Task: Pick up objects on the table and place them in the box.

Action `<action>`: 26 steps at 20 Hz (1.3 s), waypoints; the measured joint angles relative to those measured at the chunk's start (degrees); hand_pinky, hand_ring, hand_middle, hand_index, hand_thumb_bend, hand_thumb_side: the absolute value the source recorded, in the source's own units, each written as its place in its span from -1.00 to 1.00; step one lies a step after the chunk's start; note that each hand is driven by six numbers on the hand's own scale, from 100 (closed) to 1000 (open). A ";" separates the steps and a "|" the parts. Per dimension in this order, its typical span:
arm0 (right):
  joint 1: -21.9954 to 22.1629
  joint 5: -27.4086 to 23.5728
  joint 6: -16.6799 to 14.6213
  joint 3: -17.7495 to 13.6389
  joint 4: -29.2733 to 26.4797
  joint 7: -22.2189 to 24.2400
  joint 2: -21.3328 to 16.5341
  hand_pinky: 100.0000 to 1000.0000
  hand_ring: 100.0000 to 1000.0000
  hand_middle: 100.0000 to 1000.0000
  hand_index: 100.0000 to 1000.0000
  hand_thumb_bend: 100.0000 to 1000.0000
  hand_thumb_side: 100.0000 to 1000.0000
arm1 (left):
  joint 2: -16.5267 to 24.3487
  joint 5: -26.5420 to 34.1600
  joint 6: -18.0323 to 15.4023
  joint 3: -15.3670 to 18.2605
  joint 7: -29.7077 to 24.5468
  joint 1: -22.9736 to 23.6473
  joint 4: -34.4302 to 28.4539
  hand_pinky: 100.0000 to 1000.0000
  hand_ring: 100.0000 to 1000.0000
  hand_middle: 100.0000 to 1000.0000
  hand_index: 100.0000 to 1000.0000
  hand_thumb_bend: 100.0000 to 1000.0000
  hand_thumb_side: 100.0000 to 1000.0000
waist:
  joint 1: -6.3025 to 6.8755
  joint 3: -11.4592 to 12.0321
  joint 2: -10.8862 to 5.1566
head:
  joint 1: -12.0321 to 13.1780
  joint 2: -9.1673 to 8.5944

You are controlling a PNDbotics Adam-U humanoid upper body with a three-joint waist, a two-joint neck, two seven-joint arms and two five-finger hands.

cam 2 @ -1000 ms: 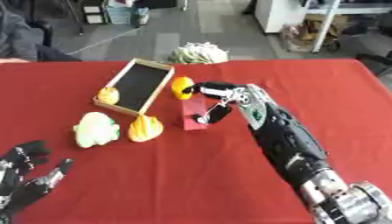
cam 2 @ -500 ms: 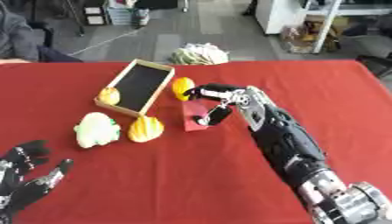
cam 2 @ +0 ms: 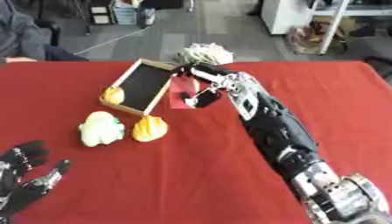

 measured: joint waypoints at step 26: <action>-1.94 16.74 16.70 -3.33 9.58 -21.17 8.67 0.65 0.54 0.29 0.86 -0.94 -0.60 | 0.01 0.70 -0.22 -3.28 -3.55 -3.90 -0.10 0.41 0.36 -0.01 0.36 0.30 -0.79 | 0.00 8.12 2.12 | -7.46 0.01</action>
